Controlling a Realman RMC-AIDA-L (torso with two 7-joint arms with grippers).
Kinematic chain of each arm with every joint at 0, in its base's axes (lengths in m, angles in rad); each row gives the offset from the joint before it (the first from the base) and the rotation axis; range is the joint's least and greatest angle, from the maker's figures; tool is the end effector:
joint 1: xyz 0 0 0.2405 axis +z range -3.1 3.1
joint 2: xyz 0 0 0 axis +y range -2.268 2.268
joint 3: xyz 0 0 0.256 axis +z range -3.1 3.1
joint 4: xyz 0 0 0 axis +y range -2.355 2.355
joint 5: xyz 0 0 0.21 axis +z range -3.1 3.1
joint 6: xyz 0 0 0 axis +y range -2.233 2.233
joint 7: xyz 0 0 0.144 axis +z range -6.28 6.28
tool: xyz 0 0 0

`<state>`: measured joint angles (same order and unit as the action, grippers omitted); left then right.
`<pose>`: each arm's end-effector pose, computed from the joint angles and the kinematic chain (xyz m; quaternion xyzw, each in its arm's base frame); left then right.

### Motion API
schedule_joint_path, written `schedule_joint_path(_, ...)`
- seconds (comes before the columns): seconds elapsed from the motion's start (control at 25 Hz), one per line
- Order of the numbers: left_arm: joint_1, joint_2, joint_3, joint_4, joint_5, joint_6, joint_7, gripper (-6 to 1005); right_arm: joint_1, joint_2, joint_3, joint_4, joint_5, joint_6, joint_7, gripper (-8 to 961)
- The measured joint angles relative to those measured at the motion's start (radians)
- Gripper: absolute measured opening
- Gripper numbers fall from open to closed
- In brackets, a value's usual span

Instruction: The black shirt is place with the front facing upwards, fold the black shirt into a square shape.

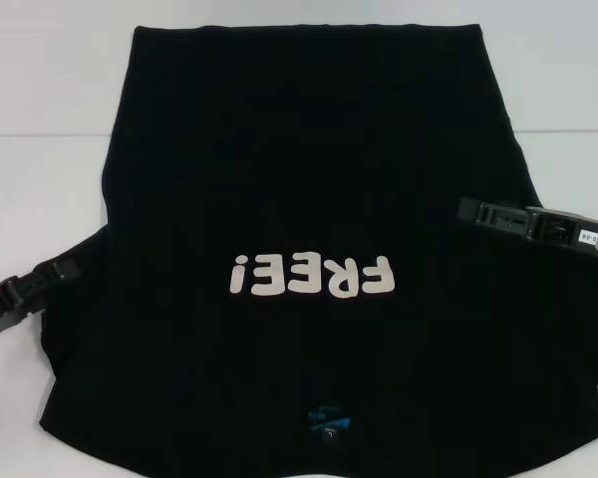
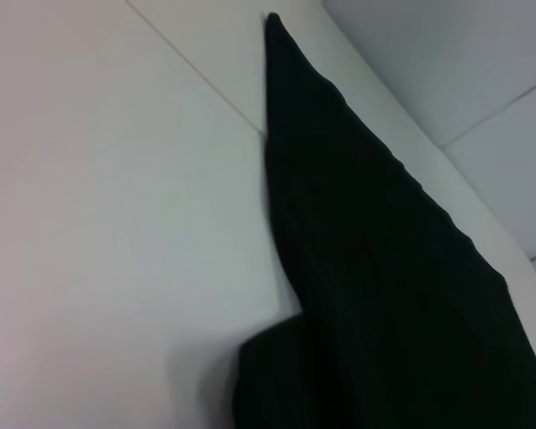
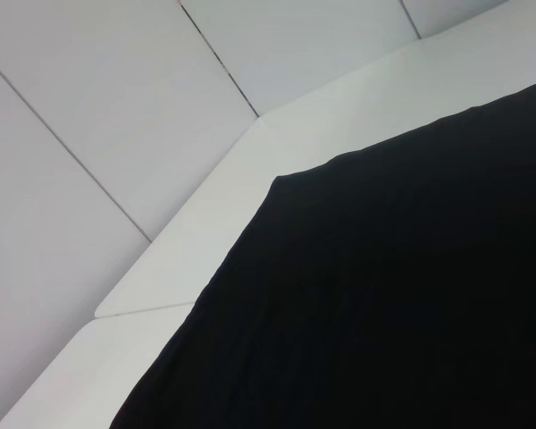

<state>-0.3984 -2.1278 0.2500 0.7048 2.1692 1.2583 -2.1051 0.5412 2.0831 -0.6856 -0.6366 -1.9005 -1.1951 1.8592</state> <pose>-0.3746 0.3051 0.0397 -0.6257 -0.6563 -0.3104 0.2853 0.2840 0.3748 0.0107 -0.8037 0.4704 0.2801 0.2332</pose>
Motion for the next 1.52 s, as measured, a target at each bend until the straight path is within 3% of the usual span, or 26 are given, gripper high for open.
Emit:
schedule_joint_path(0.84, 0.047, -0.011, -0.026, 0.029, 0.006, -0.006, -0.013, 836, 0.002, -0.002, 0.000, 0.000, 0.002, 0.005, 0.000, 944)
schedule_joint_path(1.52, 0.017, -0.009, -0.012, 0.005, 0.023, -0.018, -0.014, 811, 0.003, 0.001, 0.000, -0.001, 0.003, 0.001, -0.008, 945)
